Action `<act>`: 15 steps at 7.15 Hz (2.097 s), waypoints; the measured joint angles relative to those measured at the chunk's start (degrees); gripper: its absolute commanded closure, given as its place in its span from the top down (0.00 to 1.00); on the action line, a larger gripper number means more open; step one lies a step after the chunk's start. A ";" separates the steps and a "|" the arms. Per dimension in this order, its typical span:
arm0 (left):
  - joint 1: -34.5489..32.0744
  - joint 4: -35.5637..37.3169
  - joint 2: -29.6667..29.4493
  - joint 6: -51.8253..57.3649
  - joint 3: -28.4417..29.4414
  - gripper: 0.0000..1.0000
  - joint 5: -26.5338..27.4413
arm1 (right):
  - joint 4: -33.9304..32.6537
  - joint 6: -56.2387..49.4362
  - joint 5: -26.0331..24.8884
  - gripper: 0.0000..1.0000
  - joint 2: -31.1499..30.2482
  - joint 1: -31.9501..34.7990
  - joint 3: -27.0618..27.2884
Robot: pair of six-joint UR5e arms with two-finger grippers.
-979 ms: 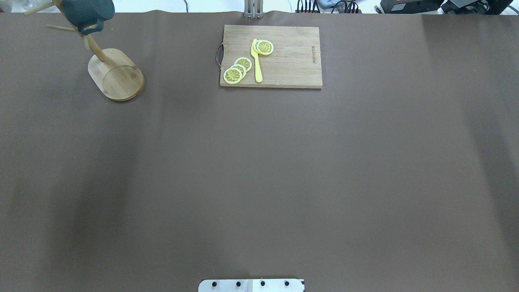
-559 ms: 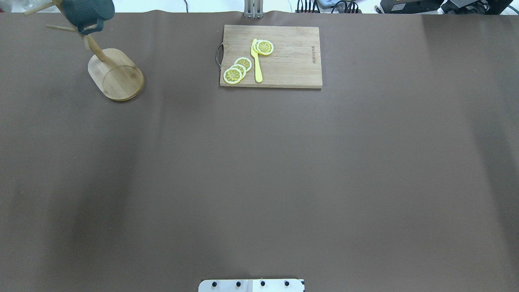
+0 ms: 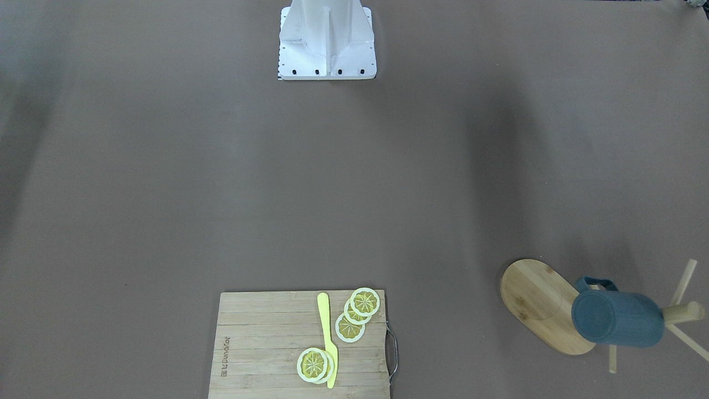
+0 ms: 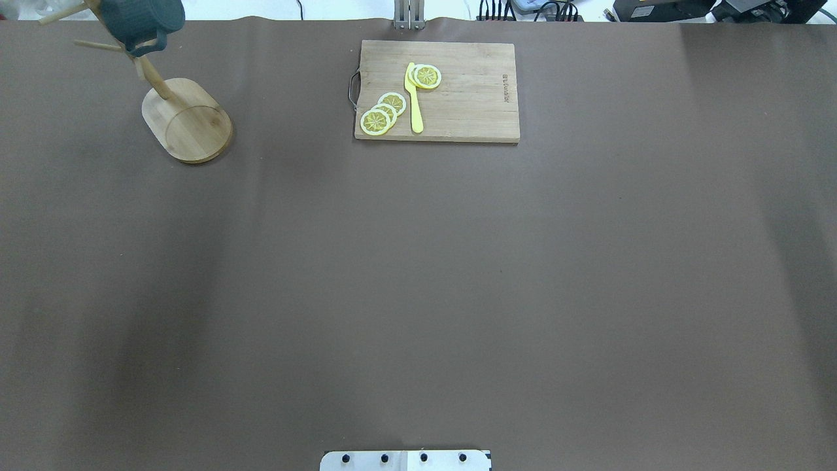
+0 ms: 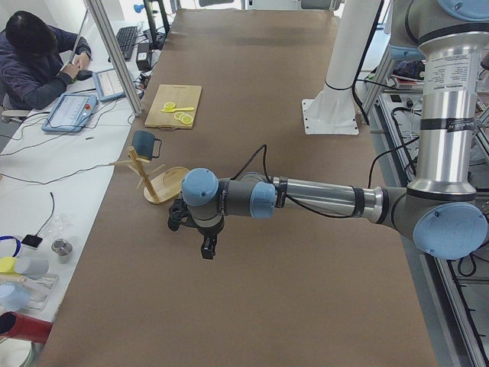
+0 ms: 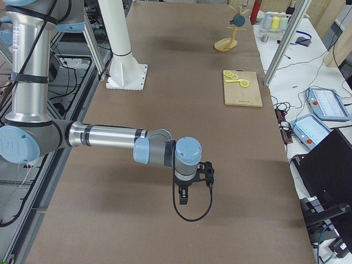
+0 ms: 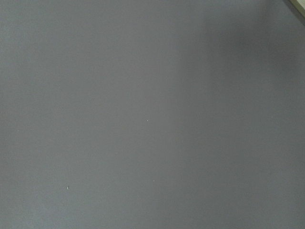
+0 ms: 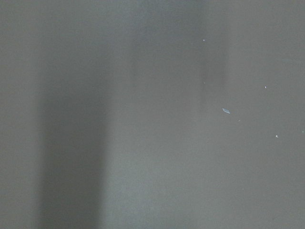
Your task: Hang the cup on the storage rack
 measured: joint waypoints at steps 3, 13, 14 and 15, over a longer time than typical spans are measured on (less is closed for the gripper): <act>0.03 0.00 0.00 0.02 -0.22 0.99 0.00 | 0.00 -0.13 1.43 1.00 -0.66 0.00 0.29; 0.18 0.00 0.00 0.04 -0.06 0.99 0.08 | 0.00 -0.14 1.86 1.00 -0.88 0.00 0.32; 0.18 0.00 0.00 0.04 -0.08 0.99 0.09 | 0.00 -0.13 1.86 1.00 -0.88 0.00 0.32; 0.17 0.00 0.00 0.06 -0.09 0.99 0.09 | 0.00 -0.13 1.85 1.00 -0.87 0.00 0.32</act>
